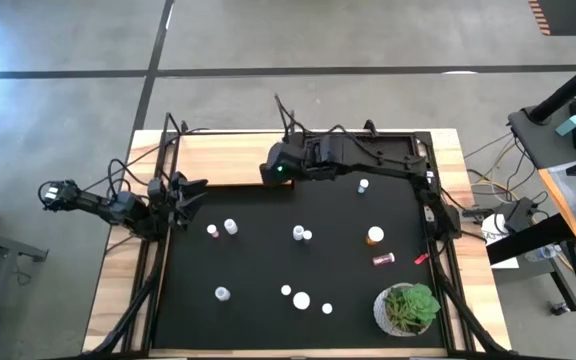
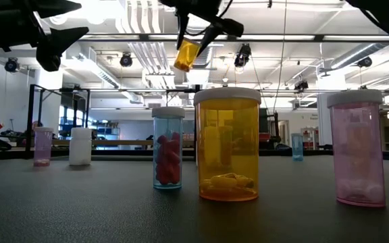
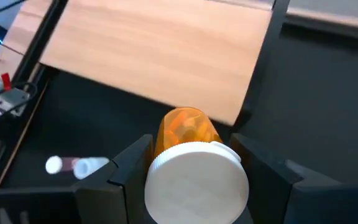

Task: Pick and place medicine bottles onto shelf by color
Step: Prepare the pill bottles in the center of the table

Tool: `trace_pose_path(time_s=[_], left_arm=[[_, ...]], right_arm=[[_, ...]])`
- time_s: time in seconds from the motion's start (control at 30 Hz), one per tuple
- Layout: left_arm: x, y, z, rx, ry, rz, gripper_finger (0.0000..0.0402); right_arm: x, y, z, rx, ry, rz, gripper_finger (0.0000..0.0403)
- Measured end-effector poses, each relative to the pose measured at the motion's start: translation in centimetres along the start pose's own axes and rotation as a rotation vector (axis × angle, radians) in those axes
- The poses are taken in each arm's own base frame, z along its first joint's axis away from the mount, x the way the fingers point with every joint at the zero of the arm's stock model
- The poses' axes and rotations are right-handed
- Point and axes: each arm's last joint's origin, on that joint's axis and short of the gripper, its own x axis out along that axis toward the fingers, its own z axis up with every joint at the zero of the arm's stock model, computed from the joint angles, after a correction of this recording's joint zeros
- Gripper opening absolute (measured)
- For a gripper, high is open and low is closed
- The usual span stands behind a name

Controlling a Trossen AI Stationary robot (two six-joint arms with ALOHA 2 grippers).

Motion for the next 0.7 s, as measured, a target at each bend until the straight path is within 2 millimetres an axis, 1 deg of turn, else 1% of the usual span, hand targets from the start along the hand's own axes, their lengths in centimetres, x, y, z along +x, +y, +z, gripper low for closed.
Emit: trace_pose_path(time_s=[0.1, 0.17, 0.33, 0.47, 0.6, 0.7], left_arm=[[0.0, 0.0, 0.0, 0.001, 0.002, 0.000, 0.0228], [0.0, 0.0, 0.0, 0.002, 0.003, 0.000, 0.0228], [0.0, 0.0, 0.0, 0.001, 0.003, 0.000, 0.0228], [0.0, 0.0, 0.0, 0.002, 0.003, 0.000, 0.0228], [0.0, 0.0, 0.0, 0.002, 0.003, 0.000, 0.0228], [0.0, 0.0, 0.0, 0.002, 0.002, 0.000, 0.0228]], right_arm=[[0.8, 0.8, -1.4, 0.031, 0.027, -0.013, 0.0191], [1.9, 1.2, -2.5, 0.044, 0.066, -0.033, 0.0191], [6.1, 2.0, -4.5, 0.078, 0.202, -0.077, 0.0191], [9.4, 2.1, -5.9, 0.094, 0.277, -0.130, 0.0191], [11.8, 2.1, -7.1, 0.085, 0.358, -0.155, 0.0192], [13.0, 2.1, -7.8, 0.079, 0.404, -0.175, 0.0192]])
